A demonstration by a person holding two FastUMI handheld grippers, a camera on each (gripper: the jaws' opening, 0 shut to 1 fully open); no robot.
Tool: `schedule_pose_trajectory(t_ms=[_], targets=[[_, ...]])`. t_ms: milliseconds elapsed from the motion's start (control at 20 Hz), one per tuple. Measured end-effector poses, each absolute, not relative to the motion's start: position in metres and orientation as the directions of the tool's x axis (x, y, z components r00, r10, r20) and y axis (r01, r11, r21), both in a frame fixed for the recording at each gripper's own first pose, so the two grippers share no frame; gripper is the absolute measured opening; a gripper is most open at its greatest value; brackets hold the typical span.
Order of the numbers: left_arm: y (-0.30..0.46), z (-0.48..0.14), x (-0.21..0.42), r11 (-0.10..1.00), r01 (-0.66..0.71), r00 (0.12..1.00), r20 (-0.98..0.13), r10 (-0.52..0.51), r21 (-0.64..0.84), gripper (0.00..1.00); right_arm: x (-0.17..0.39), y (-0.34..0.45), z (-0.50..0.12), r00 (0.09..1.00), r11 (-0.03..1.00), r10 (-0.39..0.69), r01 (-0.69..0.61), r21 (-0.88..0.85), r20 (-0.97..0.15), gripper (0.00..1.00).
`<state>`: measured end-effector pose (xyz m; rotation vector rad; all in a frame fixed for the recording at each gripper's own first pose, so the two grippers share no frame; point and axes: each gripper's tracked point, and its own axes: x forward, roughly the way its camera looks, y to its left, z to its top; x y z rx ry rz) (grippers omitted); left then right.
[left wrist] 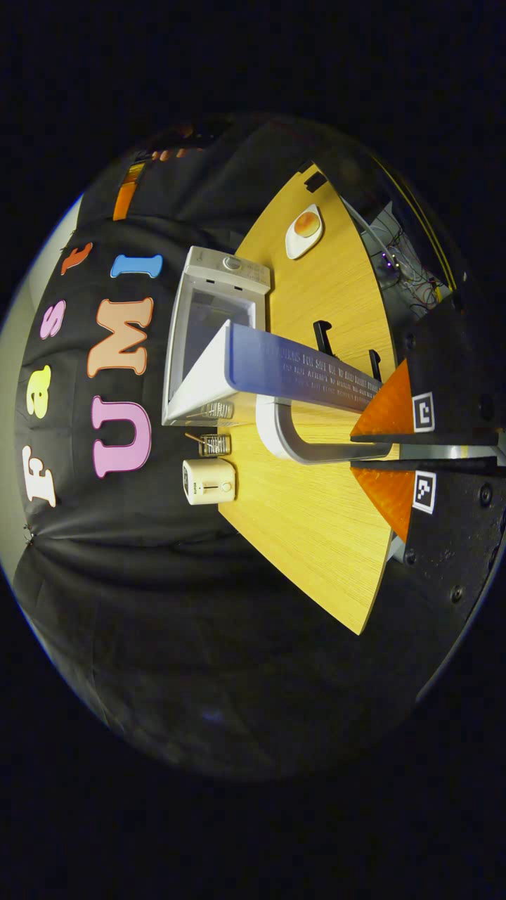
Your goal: Open the microwave oven with the left hand, put the food in, and close the microwave oven.
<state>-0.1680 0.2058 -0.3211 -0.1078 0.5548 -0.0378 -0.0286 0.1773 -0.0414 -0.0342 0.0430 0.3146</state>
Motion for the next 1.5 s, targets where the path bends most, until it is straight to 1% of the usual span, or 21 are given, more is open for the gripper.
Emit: schedule_pose_trajectory(t_ms=[100,200,300,450,500,650,700,800,950,1000,1100,1300,1500], targets=[[0.21,-0.309,-0.17,0.992,-0.009,0.861,-0.506,-0.055,-0.123,0.06,-0.029,0.17,-0.054,0.955,0.957,0.287,-0.288,-0.011,-0.069,0.97],[0.21,-0.29,-0.173,0.986,-0.016,0.877,-0.476,-0.064,-0.163,0.06,-0.027,0.162,-0.069,0.96,0.964,0.264,-0.265,0.001,-0.091,0.97],[0.216,-0.27,-0.172,0.984,-0.038,0.896,-0.443,-0.045,-0.176,0.07,-0.025,0.152,-0.093,0.963,0.971,0.236,-0.238,0.005,-0.127,0.97],[0.229,-0.245,-0.166,0.987,-0.075,0.91,-0.414,0.01,-0.143,0.56,-0.022,0.137,-0.132,0.962,0.98,0.198,-0.201,0.007,-0.19,0.97],[0.235,-0.234,-0.165,0.987,-0.091,0.921,-0.389,0.034,-0.13,0.72,-0.022,0.133,-0.149,0.958,0.981,0.188,-0.193,0.0,-0.215,0.97],[0.249,-0.202,-0.158,0.987,-0.132,0.941,-0.326,0.095,-0.093,0.74,-0.026,0.119,-0.202,0.938,0.987,0.154,-0.163,-0.004,-0.31,0.97],[0.251,-0.189,-0.154,0.987,-0.14,0.947,-0.301,0.109,-0.084,0.73,-0.03,0.112,-0.222,0.927,0.989,0.139,-0.148,0.001,-0.347,0.97],[0.251,-0.166,-0.149,0.988,-0.141,0.961,-0.251,0.12,-0.07,0.76,-0.035,0.104,-0.256,0.903,0.992,0.115,-0.126,0.002,-0.413,0.98],[0.248,-0.142,-0.139,0.99,-0.133,0.973,-0.197,0.122,-0.044,0.88,-0.044,0.094,-0.301,0.869,0.992,0.085,-0.122,-0.045,-0.487,0.97],[0.247,-0.137,-0.137,0.991,-0.132,0.975,-0.183,0.124,-0.034,0.88,-0.05,0.092,-0.317,0.854,0.99,0.083,-0.129,-0.055,-0.513,0.97],[0.243,-0.132,-0.132,0.991,-0.125,0.976,-0.186,0.115,-0.042,0.89,-0.059,0.089,-0.343,0.826,0.989,0.075,-0.132,-0.063,-0.558,0.98],[0.246,-0.123,-0.131,0.987,-0.149,0.975,-0.173,0.136,-0.063,0.9,-0.073,0.088,-0.39,0.767,0.991,0.048,-0.116,-0.063,-0.64,0.98],[0.241,-0.12,-0.134,0.989,-0.139,0.976,-0.175,0.129,-0.048,0.9,-0.079,0.081,-0.416,0.729,0.995,0.011,-0.073,-0.062,-0.685,0.98]])
